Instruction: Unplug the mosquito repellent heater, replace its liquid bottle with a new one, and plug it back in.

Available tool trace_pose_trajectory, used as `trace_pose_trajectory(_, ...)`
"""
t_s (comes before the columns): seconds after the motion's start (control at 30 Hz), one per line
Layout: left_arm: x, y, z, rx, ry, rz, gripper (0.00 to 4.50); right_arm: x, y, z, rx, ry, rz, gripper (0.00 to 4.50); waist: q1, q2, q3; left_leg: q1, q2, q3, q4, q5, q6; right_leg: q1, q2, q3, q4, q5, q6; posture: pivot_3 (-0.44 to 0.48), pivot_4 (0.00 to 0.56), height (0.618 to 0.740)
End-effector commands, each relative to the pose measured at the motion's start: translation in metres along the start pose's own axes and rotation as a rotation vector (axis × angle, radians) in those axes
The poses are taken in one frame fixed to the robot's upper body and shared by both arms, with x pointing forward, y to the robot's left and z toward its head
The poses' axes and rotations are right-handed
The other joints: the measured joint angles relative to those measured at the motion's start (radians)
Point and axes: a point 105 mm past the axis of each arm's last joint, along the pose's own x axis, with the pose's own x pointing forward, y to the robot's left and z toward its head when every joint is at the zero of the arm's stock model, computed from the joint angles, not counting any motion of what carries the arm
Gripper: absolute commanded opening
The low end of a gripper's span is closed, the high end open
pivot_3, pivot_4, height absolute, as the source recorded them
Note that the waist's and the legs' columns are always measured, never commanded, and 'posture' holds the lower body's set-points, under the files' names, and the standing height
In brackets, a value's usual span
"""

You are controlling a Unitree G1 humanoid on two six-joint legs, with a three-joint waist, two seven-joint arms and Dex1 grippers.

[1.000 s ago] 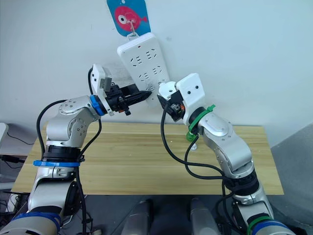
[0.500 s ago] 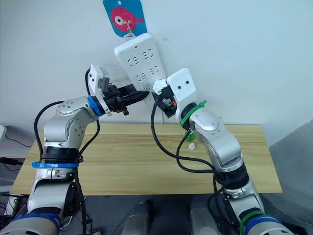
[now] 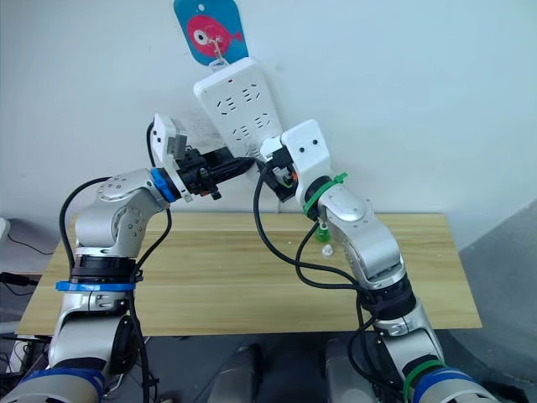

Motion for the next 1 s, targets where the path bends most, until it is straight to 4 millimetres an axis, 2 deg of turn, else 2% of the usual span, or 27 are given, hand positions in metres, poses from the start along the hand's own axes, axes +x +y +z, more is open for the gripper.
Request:
trace_pose_trajectory(0.03, 0.000, -0.001, -0.009, 0.041, 0.050, 0.011, 1.33, -0.018, 0.003, 0.010, -0.045, -0.034, 0.034, 4.50, 0.007, 0.000, 0.000, -0.001, 0.000, 0.000, 0.000, 0.000, 0.000, 0.000, 0.000, 0.000, -0.002, 0.000, 0.000, -0.044, 0.230, 0.735)
trace_pose_trajectory(0.2, -0.009, 0.012, -0.011, 0.079, 0.051, 0.091, 1.33, -0.044, 0.012, 0.004, -0.059, -0.008, 0.083, 4.50, 0.008, 0.000, 0.000, -0.003, 0.000, 0.000, -0.003, -0.001, 0.000, 0.000, -0.001, -0.001, -0.009, 0.000, 0.000, -0.040, 0.229, 0.735)
trace_pose_trajectory(0.33, -0.025, 0.015, -0.014, 0.132, 0.078, 0.131, 2.64, -0.053, 0.026, 0.004, -0.060, -0.004, 0.140, 4.50, -0.003, 0.000, 0.000, -0.002, 0.001, 0.001, -0.002, 0.000, 0.000, 0.000, 0.000, 0.000, -0.007, 0.000, 0.000, -0.037, 0.230, 0.735)
trace_pose_trajectory(0.5, -0.056, 0.011, -0.021, 0.200, 0.132, 0.193, 4.18, -0.059, 0.045, 0.005, -0.037, -0.015, 0.245, 4.50, -0.010, 0.000, 0.000, -0.002, 0.001, 0.000, -0.003, 0.000, 0.000, -0.001, 0.000, 0.000, -0.007, 0.000, 0.000, -0.005, 0.224, 0.735)
trace_pose_trajectory(0.53, -0.063, 0.009, -0.023, 0.209, 0.142, 0.205, 4.49, -0.059, 0.049, 0.005, -0.034, -0.020, 0.271, 4.33, -0.009, 0.000, 0.000, -0.003, 0.002, 0.000, -0.004, 0.000, 0.000, -0.002, 0.000, -0.001, -0.007, 0.000, 0.000, 0.001, 0.224, 0.735)
trace_pose_trajectory(0.6, -0.075, 0.003, -0.025, 0.226, 0.144, 0.228, 4.50, -0.058, 0.054, 0.007, -0.017, -0.033, 0.295, 3.90, -0.006, 0.000, 0.000, -0.003, 0.002, 0.000, -0.004, 0.000, 0.000, -0.002, 0.000, -0.001, -0.008, 0.000, 0.000, 0.012, 0.226, 0.735)
trace_pose_trajectory(0.8, -0.099, -0.029, -0.033, 0.241, 0.139, 0.218, 4.50, -0.049, 0.059, 0.010, 0.009, -0.058, 0.308, 1.75, 0.009, 0.000, 0.000, -0.003, 0.002, 0.001, -0.004, 0.000, 0.000, -0.002, 0.000, 0.000, -0.008, 0.000, 0.000, 0.045, 0.232, 0.735)
trace_pose_trajectory(0.93, -0.110, -0.052, -0.035, 0.227, 0.110, 0.249, 4.50, -0.039, 0.063, 0.010, 0.010, -0.074, 0.305, 0.15, 0.018, 0.000, 0.000, -0.003, 0.002, 0.001, -0.004, 0.000, 0.000, -0.002, 0.000, 0.000, -0.009, 0.000, 0.000, 0.074, 0.233, 0.735)
trace_pose_trajectory(1.0, -0.113, -0.060, -0.033, 0.228, 0.090, 0.263, 4.50, -0.033, 0.063, 0.011, 0.009, -0.084, 0.294, 0.07, 0.024, 0.000, 0.000, -0.003, 0.002, 0.002, -0.004, 0.000, 0.000, -0.002, -0.001, 0.000, -0.009, 0.000, 0.000, 0.080, 0.233, 0.735)
